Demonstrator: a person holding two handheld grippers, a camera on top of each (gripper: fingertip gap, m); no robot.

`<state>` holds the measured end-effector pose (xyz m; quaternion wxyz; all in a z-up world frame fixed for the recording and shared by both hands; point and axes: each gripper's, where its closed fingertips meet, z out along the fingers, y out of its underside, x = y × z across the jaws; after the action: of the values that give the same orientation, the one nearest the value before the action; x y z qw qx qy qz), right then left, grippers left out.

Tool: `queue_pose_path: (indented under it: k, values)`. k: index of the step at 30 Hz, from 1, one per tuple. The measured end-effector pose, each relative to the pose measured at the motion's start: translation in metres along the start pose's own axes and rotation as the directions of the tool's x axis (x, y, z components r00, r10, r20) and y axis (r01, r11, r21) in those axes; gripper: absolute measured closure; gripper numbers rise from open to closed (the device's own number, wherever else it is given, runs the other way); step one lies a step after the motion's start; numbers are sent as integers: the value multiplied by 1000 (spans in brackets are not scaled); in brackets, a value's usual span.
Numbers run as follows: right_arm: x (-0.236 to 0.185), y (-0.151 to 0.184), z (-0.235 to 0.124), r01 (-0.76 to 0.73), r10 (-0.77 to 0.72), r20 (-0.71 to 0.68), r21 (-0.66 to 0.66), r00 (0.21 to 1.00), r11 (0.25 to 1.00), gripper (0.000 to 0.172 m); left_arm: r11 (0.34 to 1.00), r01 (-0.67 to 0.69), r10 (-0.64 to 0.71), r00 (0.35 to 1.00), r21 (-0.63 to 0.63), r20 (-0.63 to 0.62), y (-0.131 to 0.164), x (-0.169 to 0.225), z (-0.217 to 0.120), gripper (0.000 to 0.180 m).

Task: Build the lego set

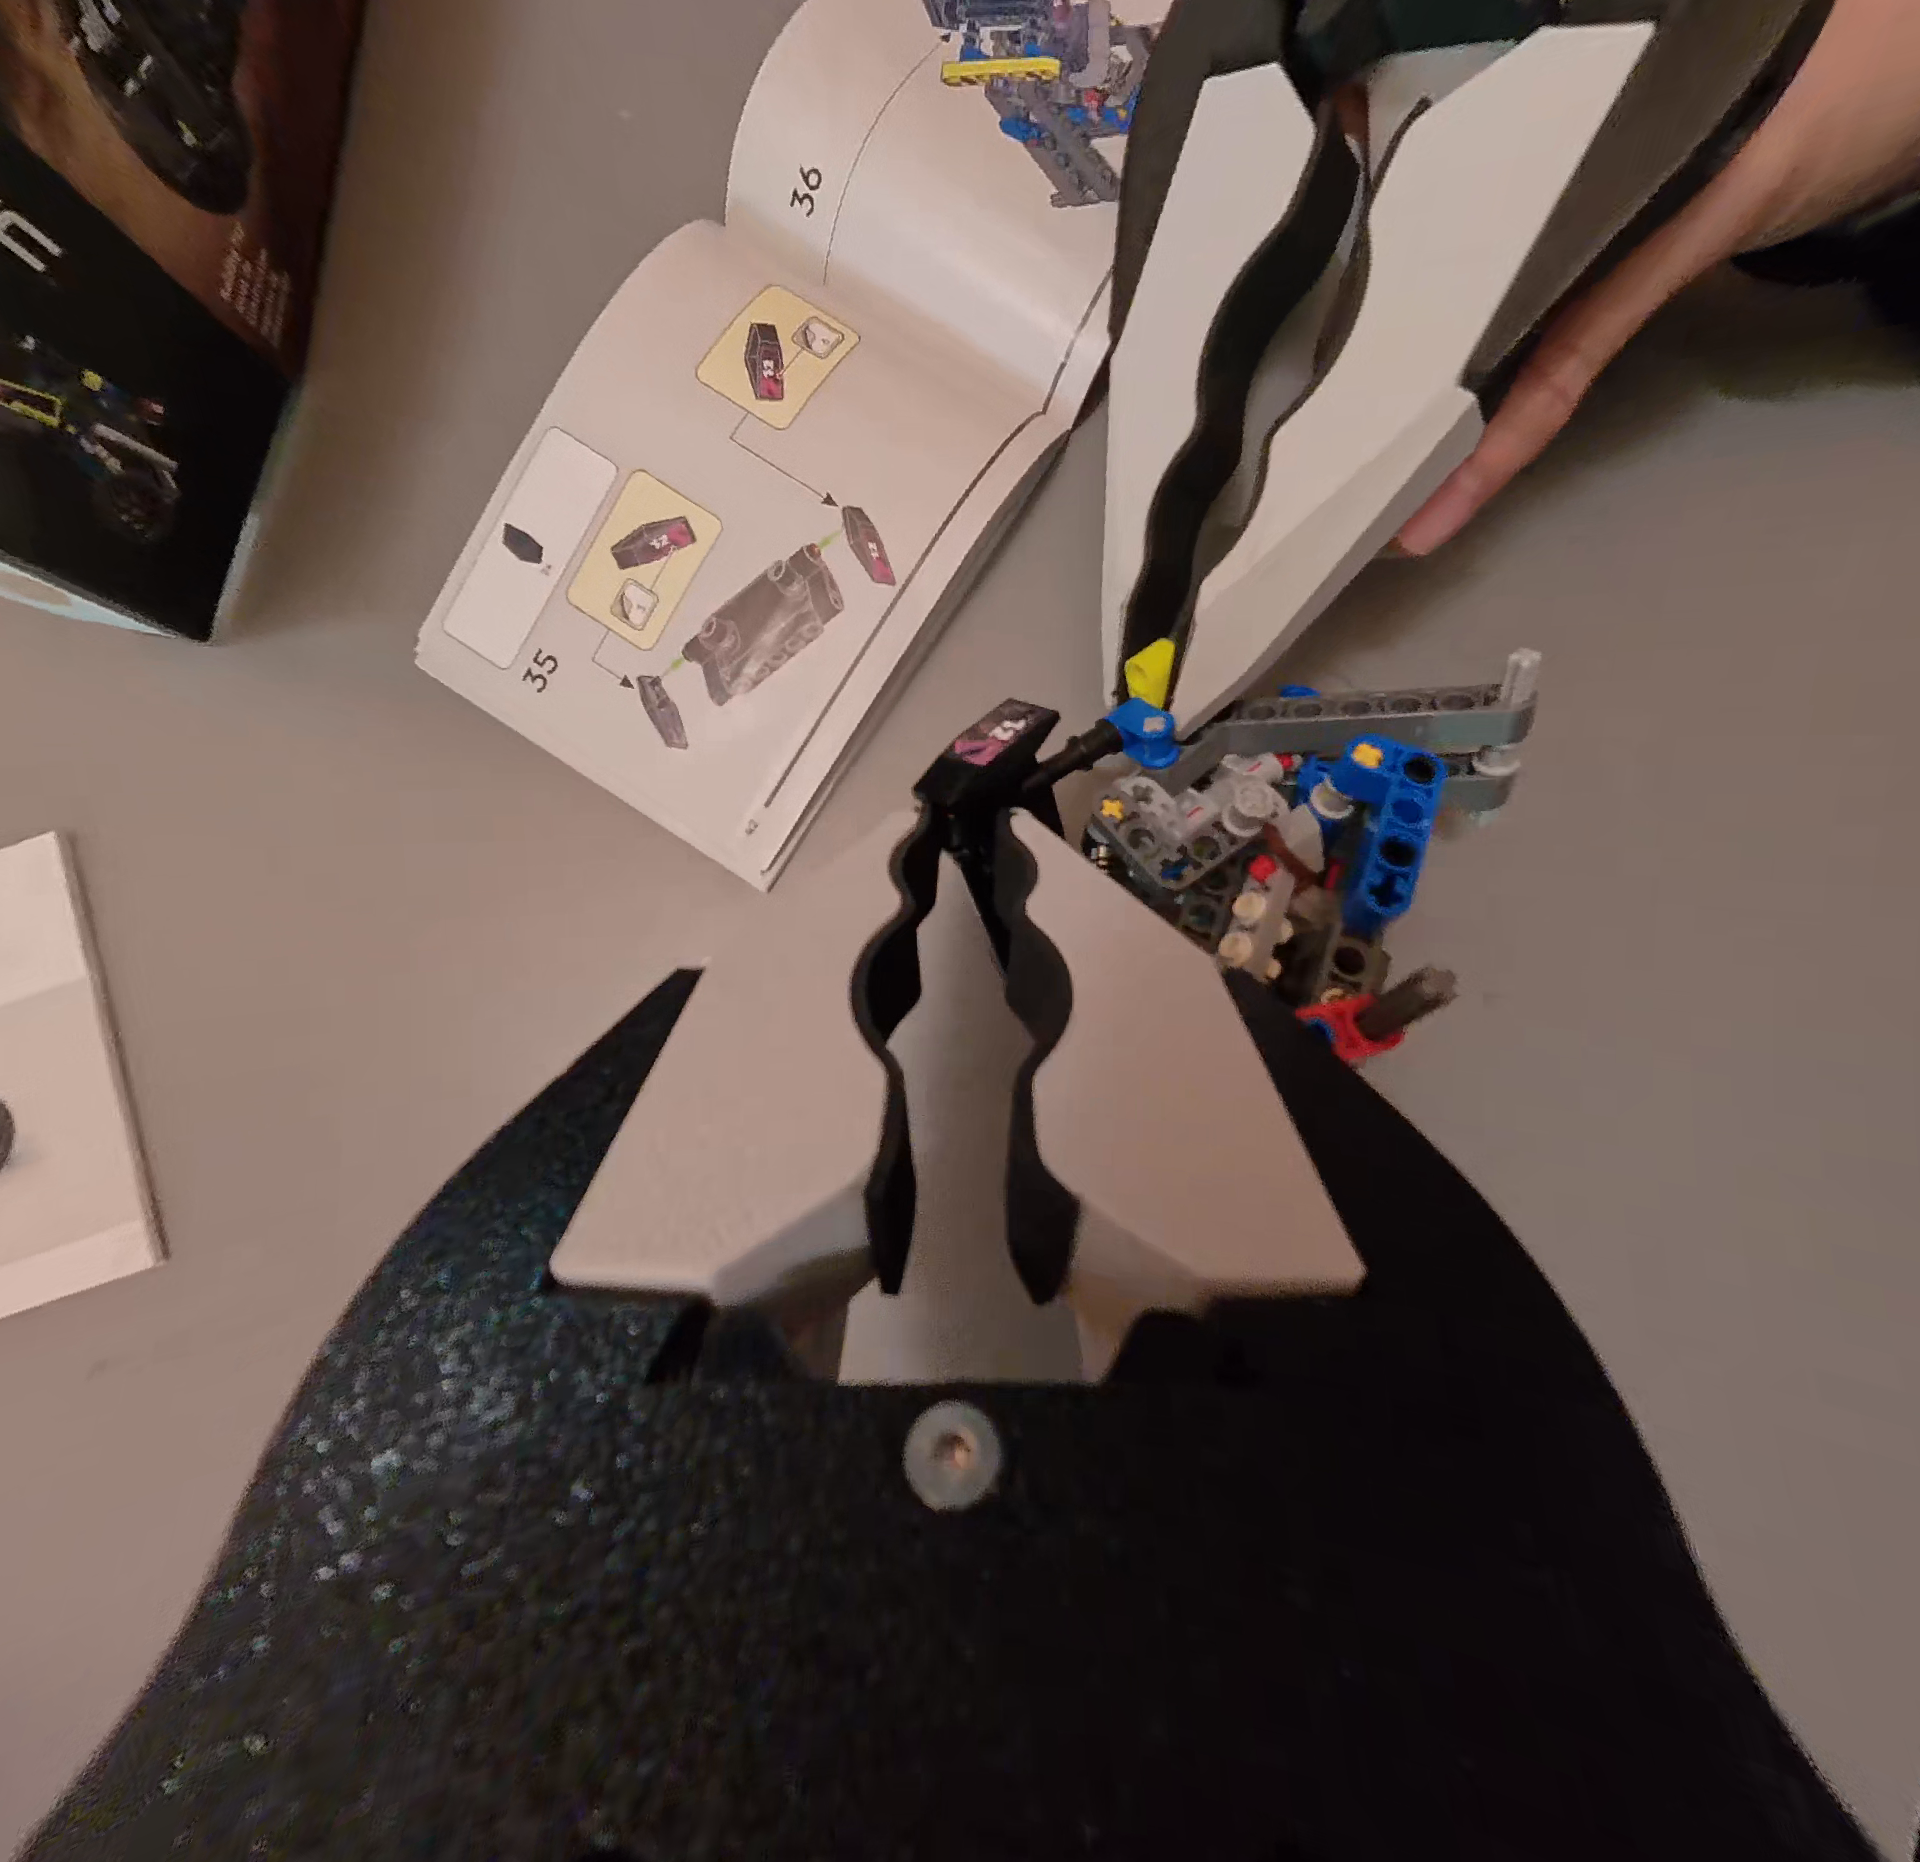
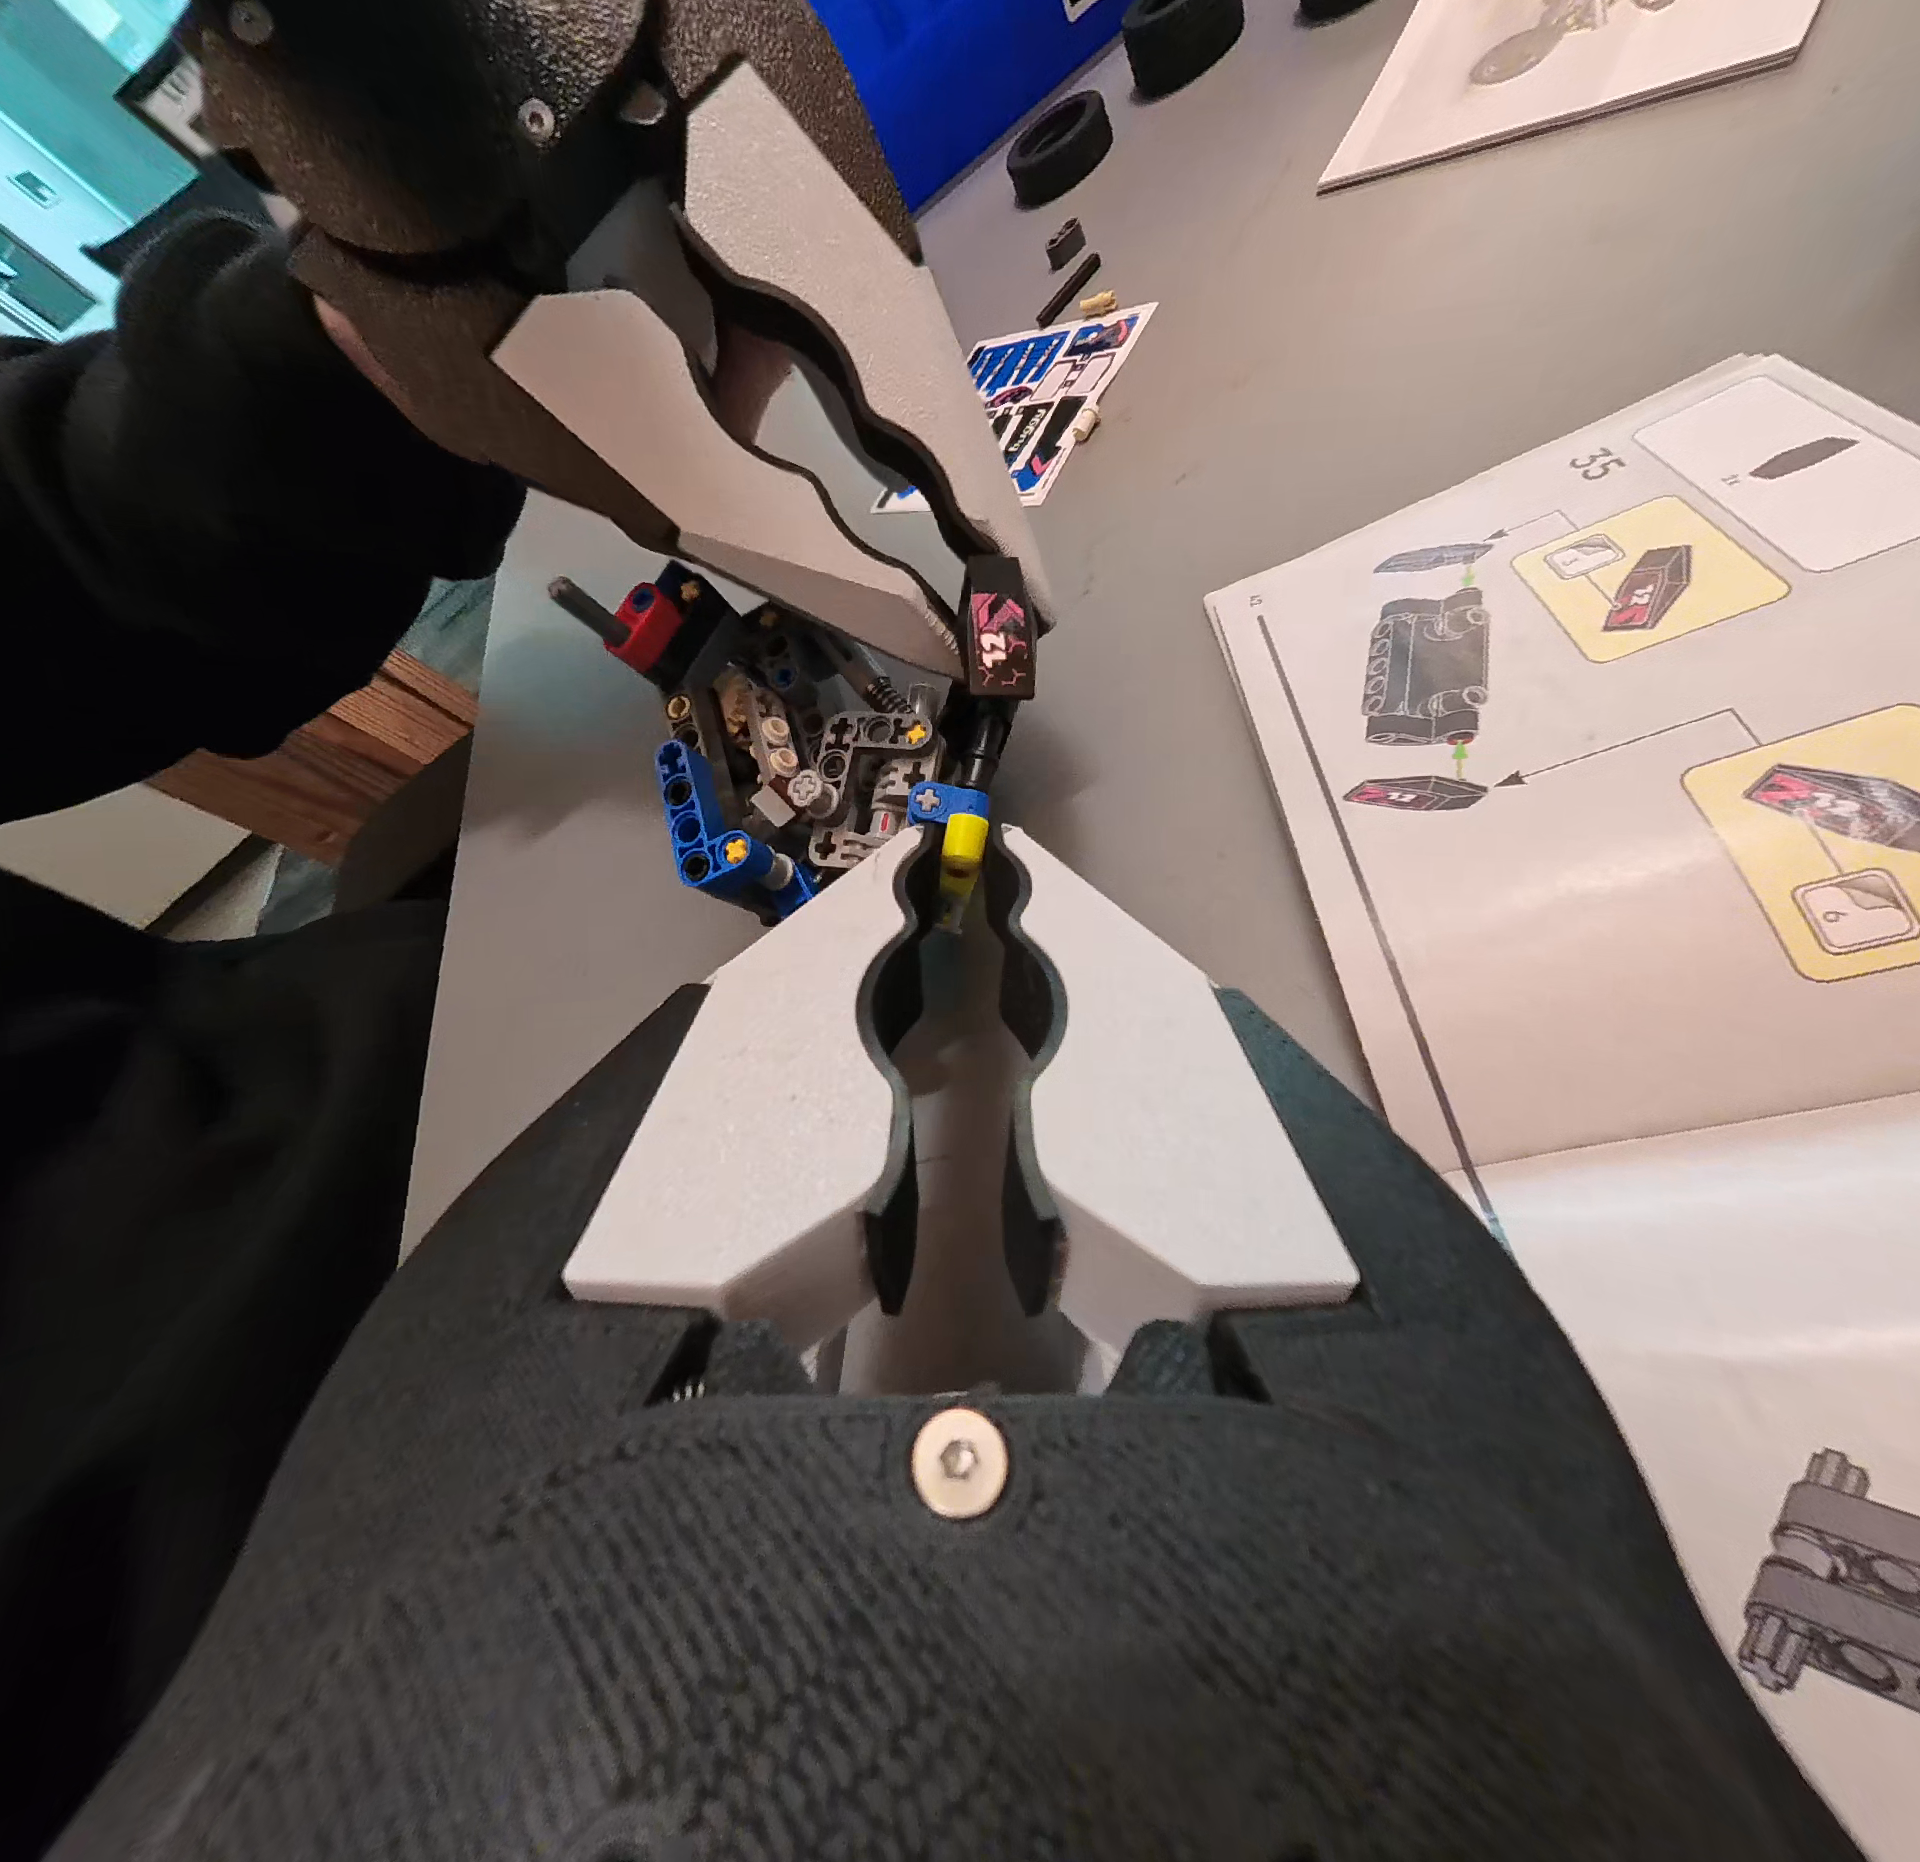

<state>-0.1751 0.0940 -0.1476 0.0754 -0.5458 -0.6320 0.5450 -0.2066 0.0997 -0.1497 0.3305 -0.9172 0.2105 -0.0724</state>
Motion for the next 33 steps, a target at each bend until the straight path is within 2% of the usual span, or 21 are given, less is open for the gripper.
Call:
queue_pose_path:
  k: [5, 9, 18, 29, 33]
  values:
    - [-1, -1, 2, 21, -20, -49, 18, 999, 1000, 166, 998, 56, -53, 996, 36, -65, 2, 0, -1, 175]
    - [-1, -2, 4, 43, -41, -83, 23, 996, 999, 166, 998, 57, -56, 996, 13, -71, 5, -1, 0, 175]
    - [1, -4, 6, 102, -97, -163, 24, 982, 995, 166, 993, 105, -98, 987, 53, -128, 5, -1, 0, 175]
    - [1, -5, 6, 120, -113, -186, 27, 976, 992, 166, 988, 110, -89, 979, 105, -181, 3, 0, -1, 175]
    - [2, -5, 6, 103, -96, -175, 30, 980, 994, 167, 994, 68, -51, 981, 85, -186, 3, 1, -1, 175]
